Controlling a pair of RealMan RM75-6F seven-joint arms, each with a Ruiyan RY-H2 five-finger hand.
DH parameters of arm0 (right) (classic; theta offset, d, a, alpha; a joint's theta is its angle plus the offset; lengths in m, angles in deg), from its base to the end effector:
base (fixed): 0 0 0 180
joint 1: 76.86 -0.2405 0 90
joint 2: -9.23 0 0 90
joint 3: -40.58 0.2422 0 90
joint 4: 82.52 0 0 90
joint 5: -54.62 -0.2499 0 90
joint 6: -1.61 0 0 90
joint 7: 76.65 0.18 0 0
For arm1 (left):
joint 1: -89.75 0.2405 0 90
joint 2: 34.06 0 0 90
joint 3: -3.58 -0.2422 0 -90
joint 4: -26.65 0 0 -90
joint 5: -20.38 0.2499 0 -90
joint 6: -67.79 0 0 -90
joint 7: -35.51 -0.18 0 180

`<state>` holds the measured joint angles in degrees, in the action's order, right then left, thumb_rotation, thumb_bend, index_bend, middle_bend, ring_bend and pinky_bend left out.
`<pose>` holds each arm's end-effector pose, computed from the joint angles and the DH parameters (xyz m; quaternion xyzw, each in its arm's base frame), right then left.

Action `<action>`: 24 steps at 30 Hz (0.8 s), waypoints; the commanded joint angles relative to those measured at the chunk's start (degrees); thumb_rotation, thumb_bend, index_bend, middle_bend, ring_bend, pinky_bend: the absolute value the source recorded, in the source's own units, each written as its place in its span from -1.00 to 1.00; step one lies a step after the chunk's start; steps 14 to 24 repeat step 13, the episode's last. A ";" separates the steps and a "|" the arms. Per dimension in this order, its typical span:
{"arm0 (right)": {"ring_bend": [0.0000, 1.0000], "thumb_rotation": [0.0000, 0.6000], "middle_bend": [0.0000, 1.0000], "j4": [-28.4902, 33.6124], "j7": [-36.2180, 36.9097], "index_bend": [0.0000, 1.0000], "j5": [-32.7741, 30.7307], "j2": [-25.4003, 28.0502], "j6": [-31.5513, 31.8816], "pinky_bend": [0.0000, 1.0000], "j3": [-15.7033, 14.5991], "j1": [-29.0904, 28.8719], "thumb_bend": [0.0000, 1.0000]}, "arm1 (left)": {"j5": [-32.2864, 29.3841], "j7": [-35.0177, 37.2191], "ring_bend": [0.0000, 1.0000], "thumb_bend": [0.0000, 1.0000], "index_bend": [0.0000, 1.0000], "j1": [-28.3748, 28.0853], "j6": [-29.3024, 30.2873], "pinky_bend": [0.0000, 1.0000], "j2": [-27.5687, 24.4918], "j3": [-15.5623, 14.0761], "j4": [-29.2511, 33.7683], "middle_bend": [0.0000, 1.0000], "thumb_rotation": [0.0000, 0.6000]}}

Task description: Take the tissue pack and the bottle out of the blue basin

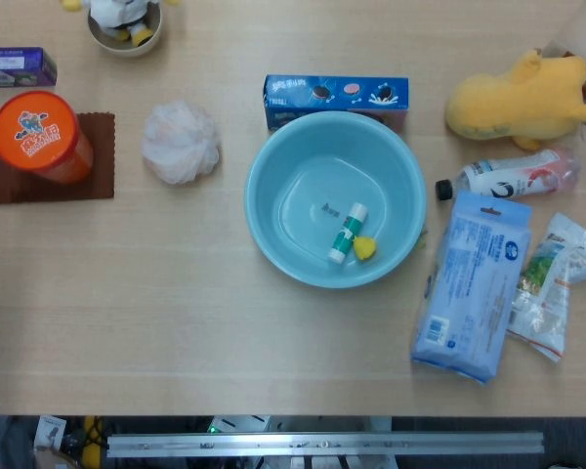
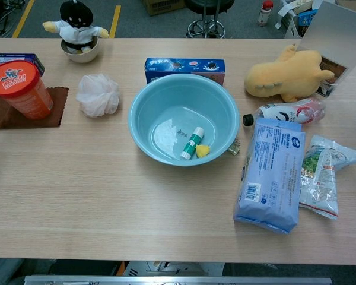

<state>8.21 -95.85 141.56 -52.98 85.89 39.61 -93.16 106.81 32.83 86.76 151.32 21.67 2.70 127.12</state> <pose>-0.2832 -0.2644 0.1166 0.7042 -0.2094 0.3088 0.6041 -0.3114 0.1909 0.1319 -0.6165 -0.4065 -0.3373 0.5839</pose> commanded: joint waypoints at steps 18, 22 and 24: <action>-0.19 1.00 -0.14 2.46 2.66 -0.17 -1.94 4.17 8.91 0.12 0.41 10.07 -0.27 | 2.45 -1.68 -0.72 -0.37 -0.51 0.97 4.36 -0.80 2.79 1.03 -2.02 -0.57 1.00; -0.19 1.00 -0.14 2.46 2.66 -0.17 -1.94 4.17 8.91 0.12 0.41 10.07 -0.27 | 2.45 -1.68 -0.72 -0.37 -0.51 0.97 4.36 -0.80 2.79 1.03 -2.02 -0.57 1.00; -0.19 1.00 -0.14 2.46 2.66 -0.17 -1.94 4.17 8.91 0.12 0.41 10.07 -0.27 | 2.45 -1.68 -0.72 -0.37 -0.51 0.97 4.36 -0.80 2.79 1.03 -2.02 -0.57 1.00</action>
